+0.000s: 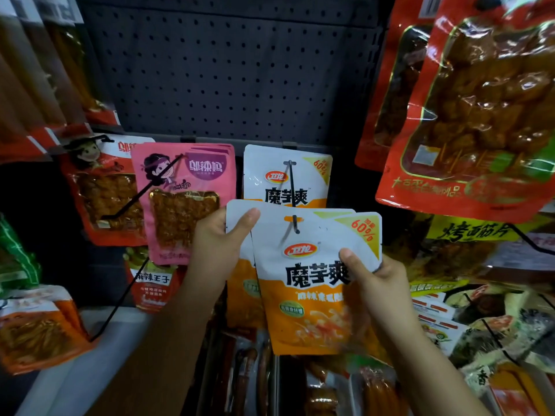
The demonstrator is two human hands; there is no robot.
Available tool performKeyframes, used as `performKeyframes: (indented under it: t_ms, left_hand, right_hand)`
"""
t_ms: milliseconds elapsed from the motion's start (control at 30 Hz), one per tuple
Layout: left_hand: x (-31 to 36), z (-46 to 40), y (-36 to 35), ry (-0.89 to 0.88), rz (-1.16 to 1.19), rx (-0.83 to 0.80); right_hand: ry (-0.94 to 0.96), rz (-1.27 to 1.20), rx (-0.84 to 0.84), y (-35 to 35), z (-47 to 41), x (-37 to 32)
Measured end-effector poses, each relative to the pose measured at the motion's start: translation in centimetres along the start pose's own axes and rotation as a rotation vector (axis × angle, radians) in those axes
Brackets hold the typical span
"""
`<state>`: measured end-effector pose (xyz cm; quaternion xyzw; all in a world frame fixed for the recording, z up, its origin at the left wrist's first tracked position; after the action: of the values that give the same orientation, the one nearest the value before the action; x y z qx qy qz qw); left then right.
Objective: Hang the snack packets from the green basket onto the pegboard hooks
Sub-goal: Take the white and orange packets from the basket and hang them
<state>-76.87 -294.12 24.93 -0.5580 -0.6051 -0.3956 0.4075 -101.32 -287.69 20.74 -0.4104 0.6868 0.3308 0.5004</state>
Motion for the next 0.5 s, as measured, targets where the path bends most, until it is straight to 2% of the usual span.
performKeyframes:
  t_ms: [200,500]
  left_hand:
    - [-0.5,-5.1,0.4,-0.079,-0.215,-0.016]
    - [-1.1,-12.3,-1.5,-0.125,-0.582,0.115]
  right_hand:
    - [-0.037,0.023,0.078,-1.5,-4.4,1.1]
    - [-0.131,0.144,0.217,-4.0,-11.7,2.1]
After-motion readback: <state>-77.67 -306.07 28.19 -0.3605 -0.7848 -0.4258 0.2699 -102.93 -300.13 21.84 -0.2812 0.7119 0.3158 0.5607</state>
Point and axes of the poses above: each hand's wrist, its own z-axis away from the middle knuckle, its own y-axis out of the back of the hand, x = y × z, the point moved 7 cm from there along -z, towards the middle knuckle, and after that the axes turned 5 degrees about -z, right-handed, at the moved point
